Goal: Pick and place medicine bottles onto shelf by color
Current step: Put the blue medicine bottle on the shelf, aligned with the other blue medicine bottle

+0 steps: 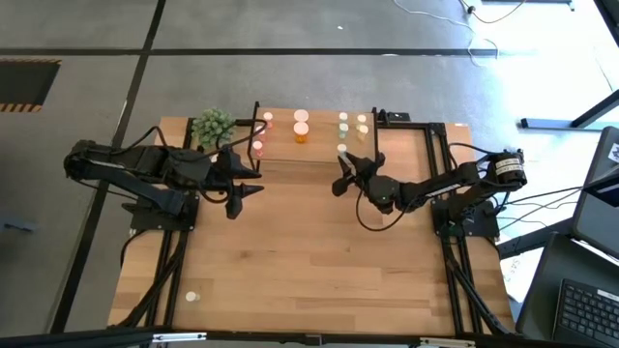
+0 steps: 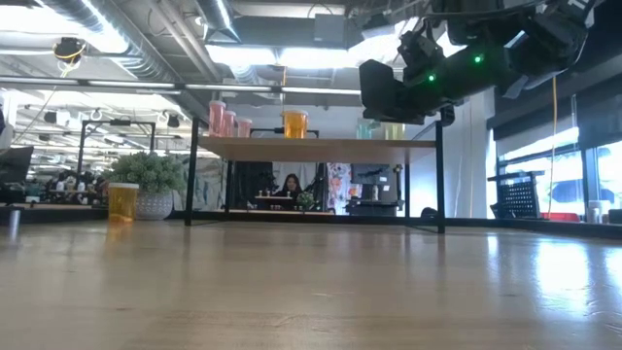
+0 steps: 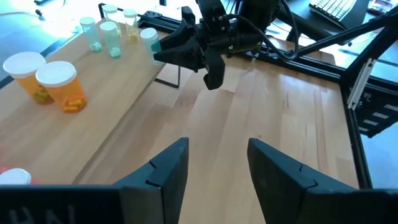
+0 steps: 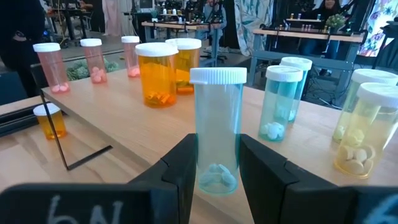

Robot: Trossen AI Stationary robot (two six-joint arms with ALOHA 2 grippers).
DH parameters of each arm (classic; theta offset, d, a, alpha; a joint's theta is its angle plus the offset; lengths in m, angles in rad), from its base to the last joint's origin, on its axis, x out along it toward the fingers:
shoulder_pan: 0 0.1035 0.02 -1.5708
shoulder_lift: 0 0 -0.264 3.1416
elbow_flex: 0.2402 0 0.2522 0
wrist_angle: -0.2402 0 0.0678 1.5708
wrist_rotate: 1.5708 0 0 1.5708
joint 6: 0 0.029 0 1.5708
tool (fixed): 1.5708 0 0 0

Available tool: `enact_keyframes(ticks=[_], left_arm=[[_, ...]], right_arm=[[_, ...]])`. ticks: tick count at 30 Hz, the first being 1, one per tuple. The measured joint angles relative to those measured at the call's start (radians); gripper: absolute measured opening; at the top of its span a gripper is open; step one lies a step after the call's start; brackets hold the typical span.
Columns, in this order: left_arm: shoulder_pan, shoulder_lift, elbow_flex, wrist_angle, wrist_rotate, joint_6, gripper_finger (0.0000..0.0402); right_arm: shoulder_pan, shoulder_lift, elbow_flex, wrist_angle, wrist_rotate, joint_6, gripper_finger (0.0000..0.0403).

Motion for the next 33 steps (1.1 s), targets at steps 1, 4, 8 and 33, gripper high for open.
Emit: enact_keyframes(ticks=[1, 4, 8, 33], left_arm=[[0.000, 0.000, 0.000, 0.000, 0.000, -0.007, 0.0160], [0.000, 0.000, 0.000, 0.000, 0.000, -0.009, 0.0160], [0.000, 0.000, 0.000, 0.000, 0.000, -0.009, 0.0160], [0.000, 0.000, 0.000, 0.000, 0.004, -0.008, 0.0160]], right_arm=[[0.000, 0.000, 0.000, -0.004, 0.000, 0.003, 0.0115], [0.000, 0.000, 0.000, -0.011, 0.000, 0.003, 0.0115], [0.000, 0.000, 0.000, -0.014, 0.000, 0.003, 0.0115], [-0.015, 0.000, 0.000, -0.013, -0.008, 0.054, 0.0115]])
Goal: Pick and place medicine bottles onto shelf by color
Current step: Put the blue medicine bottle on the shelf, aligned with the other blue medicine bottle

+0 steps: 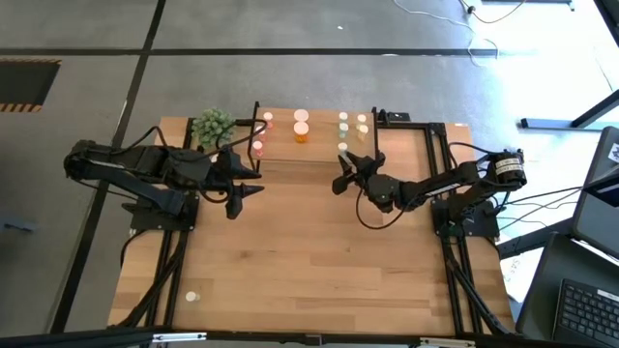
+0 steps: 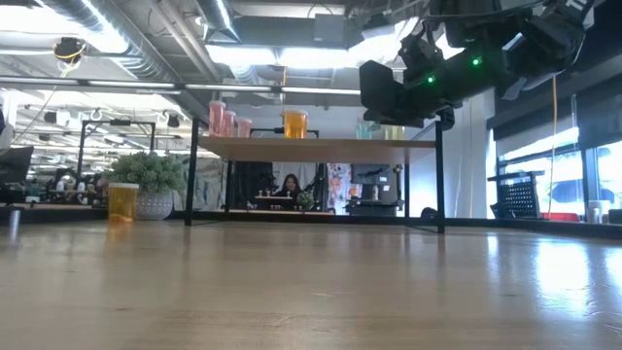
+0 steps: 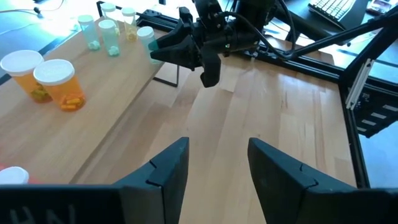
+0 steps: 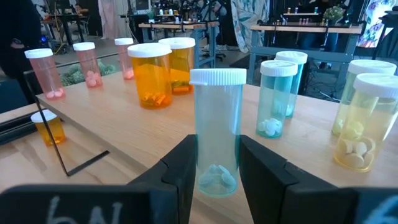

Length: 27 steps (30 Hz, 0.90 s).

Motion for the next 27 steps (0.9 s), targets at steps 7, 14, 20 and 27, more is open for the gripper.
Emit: enact_keyframes(ticks=[7, 14, 20, 27], left_arm=[[0.000, 0.000, 0.000, 0.000, 0.001, 0.000, 0.0160], [0.000, 0.000, 0.000, 0.000, 0.001, 0.000, 0.0160], [0.000, 0.000, 0.000, 0.000, 0.001, 0.000, 0.0160], [0.000, 0.000, 0.000, 0.000, 0.001, 0.000, 0.0160]], right_arm=[[0.000, 0.000, 0.000, 0.000, -0.001, 0.021, 0.0115], [-0.001, 0.000, 0.000, -0.005, -0.002, 0.030, 0.0115], [-0.005, 0.000, 0.000, -0.015, -0.016, 0.033, 0.0119], [-0.005, 0.000, 0.000, -0.016, -0.018, 0.028, 0.0145]])
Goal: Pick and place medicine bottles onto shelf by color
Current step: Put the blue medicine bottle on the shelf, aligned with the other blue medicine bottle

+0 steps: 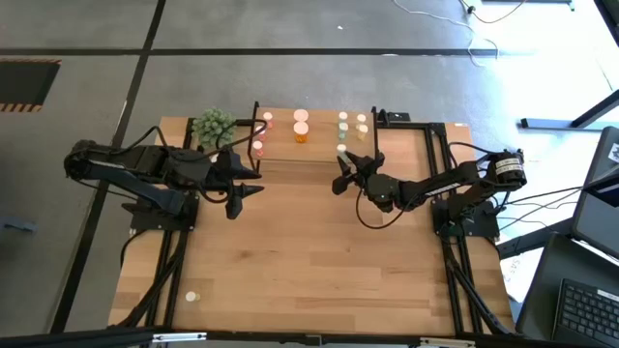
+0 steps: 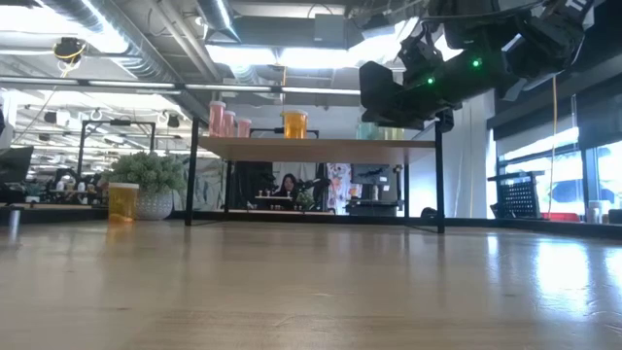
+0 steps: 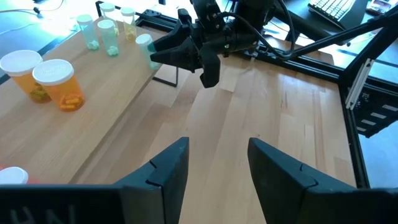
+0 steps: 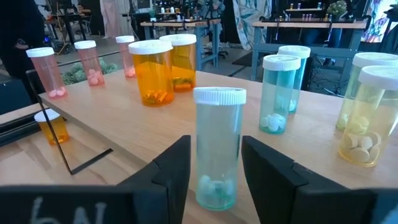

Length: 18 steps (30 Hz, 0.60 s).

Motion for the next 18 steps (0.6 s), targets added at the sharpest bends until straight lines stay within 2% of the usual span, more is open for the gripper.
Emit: enact_keyframes(ticks=[18], left_arm=[[0.000, 0.000, 0.000, 0.000, 0.000, -0.001, 0.0160]], right_arm=[[-0.003, 0.000, 0.000, -0.027, 0.023, -0.004, 0.0155]])
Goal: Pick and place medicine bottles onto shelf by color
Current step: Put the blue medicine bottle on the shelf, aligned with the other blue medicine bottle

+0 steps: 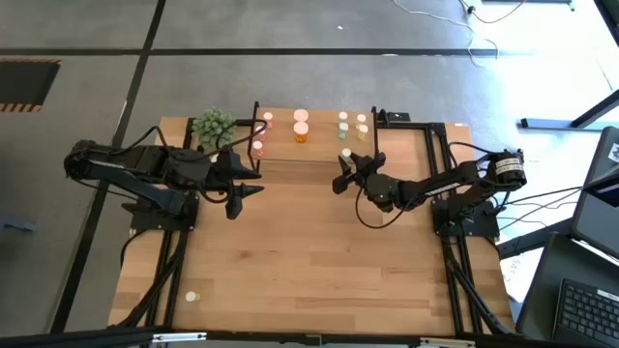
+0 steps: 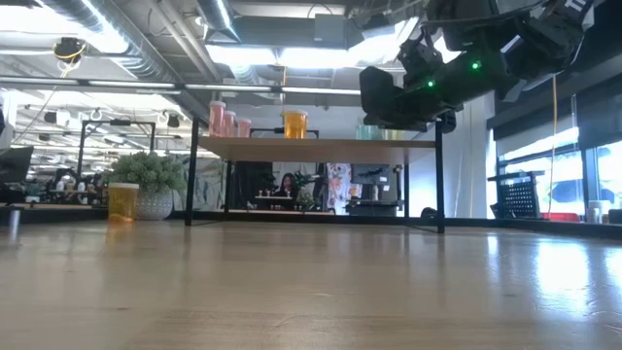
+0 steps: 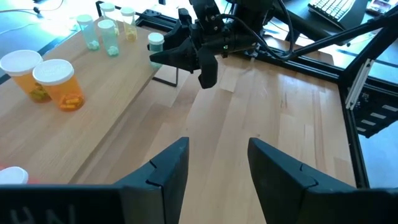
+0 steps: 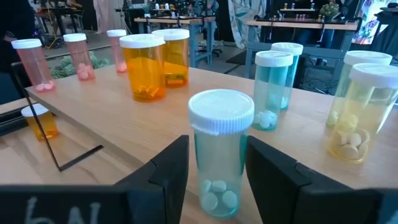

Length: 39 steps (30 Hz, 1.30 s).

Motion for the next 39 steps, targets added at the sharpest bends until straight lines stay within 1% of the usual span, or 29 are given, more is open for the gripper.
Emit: enact_keyframes(ticks=[25, 34, 39], left_arm=[[0.000, 0.000, 0.000, 0.000, 0.000, 0.000, 0.0160], [0.000, 0.000, 0.000, 0.000, 0.000, 0.001, 0.0160], [0.000, 0.000, 0.000, 0.000, 0.000, 0.000, 0.0160]], right_arm=[[0.006, 0.000, 0.000, 0.014, 0.004, -0.031, 0.0155], [0.006, 0.000, 0.000, 0.014, -0.013, -0.019, 0.0155], [0.005, 0.000, 0.000, 0.014, -0.015, 0.022, 0.0155]])
